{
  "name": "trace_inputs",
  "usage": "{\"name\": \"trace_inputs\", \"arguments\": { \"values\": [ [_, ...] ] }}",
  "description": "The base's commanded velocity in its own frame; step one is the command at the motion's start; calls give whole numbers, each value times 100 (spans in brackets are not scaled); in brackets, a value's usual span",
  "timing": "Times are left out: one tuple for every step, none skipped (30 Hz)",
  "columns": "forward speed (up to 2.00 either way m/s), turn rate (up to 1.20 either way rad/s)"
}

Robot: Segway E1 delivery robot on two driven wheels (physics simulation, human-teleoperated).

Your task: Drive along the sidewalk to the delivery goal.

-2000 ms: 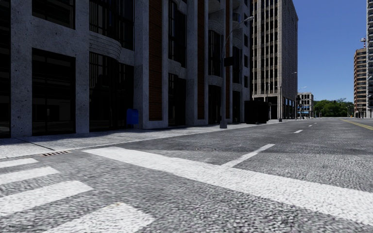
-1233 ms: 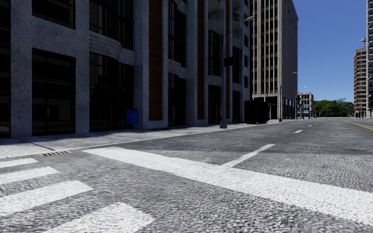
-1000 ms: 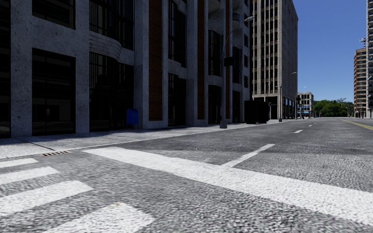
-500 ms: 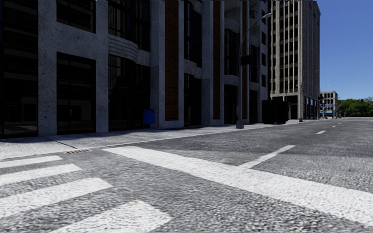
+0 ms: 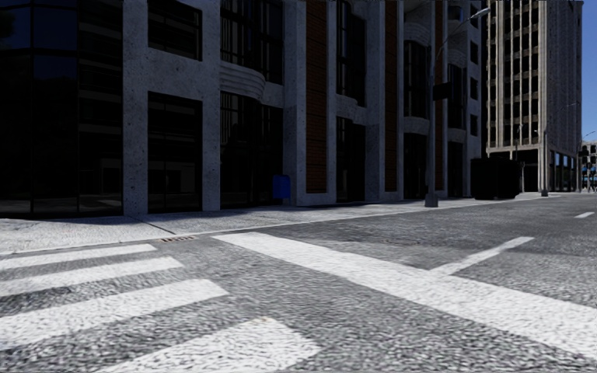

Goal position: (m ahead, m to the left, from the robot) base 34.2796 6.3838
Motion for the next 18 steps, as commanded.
{"name": "trace_inputs", "arguments": {
  "values": [
    [0,45],
    [0,45],
    [0,45],
    [0,45],
    [0,45],
    [0,45],
    [0,45],
    [0,45],
    [0,45],
    [0,45],
    [0,45],
    [0,45],
    [0,45],
    [0,46],
    [0,46],
    [0,46],
    [0,46],
    [0,46]
  ]
}}
